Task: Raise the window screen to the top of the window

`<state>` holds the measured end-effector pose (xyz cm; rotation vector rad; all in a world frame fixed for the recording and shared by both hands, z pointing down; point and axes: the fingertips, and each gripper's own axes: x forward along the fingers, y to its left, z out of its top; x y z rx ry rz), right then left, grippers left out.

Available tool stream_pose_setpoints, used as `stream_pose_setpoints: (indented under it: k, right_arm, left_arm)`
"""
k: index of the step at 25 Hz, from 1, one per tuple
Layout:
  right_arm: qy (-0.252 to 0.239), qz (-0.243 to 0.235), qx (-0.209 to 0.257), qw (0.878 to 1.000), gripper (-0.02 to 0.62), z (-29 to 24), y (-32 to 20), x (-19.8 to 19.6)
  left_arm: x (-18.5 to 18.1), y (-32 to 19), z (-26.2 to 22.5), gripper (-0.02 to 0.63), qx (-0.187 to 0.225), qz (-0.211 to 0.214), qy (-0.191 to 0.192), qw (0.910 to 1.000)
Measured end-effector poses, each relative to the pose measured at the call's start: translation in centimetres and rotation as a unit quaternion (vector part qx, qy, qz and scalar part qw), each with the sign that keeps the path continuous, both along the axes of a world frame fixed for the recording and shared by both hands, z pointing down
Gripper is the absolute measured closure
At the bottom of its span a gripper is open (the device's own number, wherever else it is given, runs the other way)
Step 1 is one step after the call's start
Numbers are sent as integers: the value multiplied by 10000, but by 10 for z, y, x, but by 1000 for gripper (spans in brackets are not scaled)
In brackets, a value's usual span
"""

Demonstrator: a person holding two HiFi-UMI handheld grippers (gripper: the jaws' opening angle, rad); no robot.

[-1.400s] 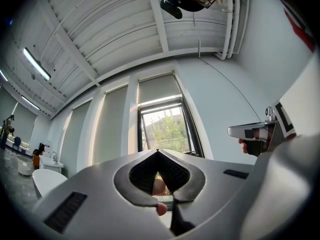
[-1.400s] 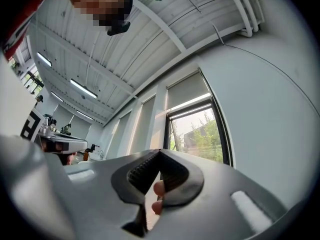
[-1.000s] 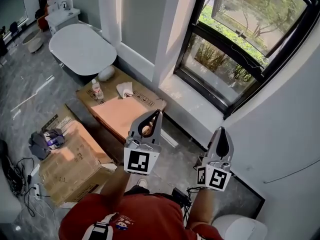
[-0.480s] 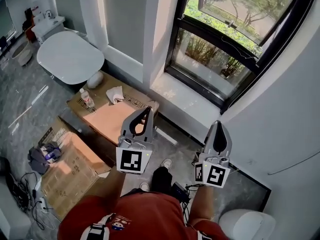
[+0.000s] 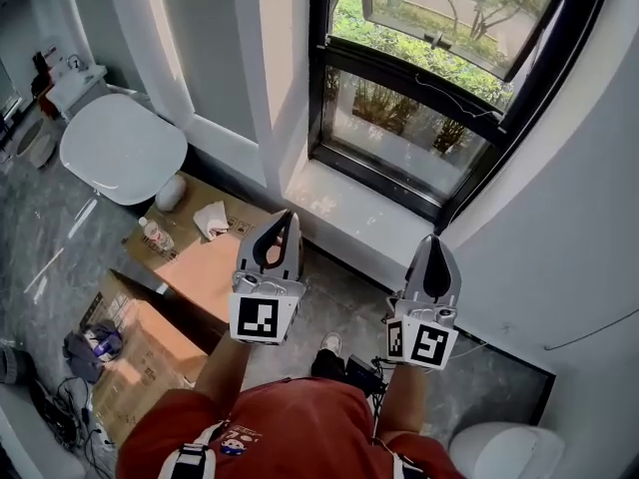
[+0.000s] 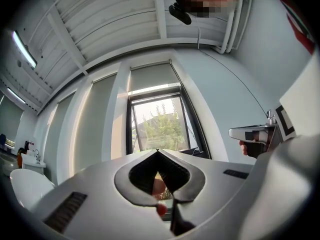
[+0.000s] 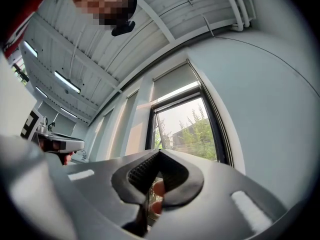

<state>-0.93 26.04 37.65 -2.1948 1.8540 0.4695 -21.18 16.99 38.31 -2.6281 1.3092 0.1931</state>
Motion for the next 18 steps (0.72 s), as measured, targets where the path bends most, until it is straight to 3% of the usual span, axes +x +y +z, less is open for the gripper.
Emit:
stream_pose_setpoints:
  k: [11,18]
  right_arm:
    - [-123,222,96,9996,586,-2,-51,93]
    - [-86,200,64,9997,586,1,-75,132]
  left_arm:
    - [92,-62,-9,601,24,112,-76,9999]
    - [134,-85,-8,600,86,67,-54,9999]
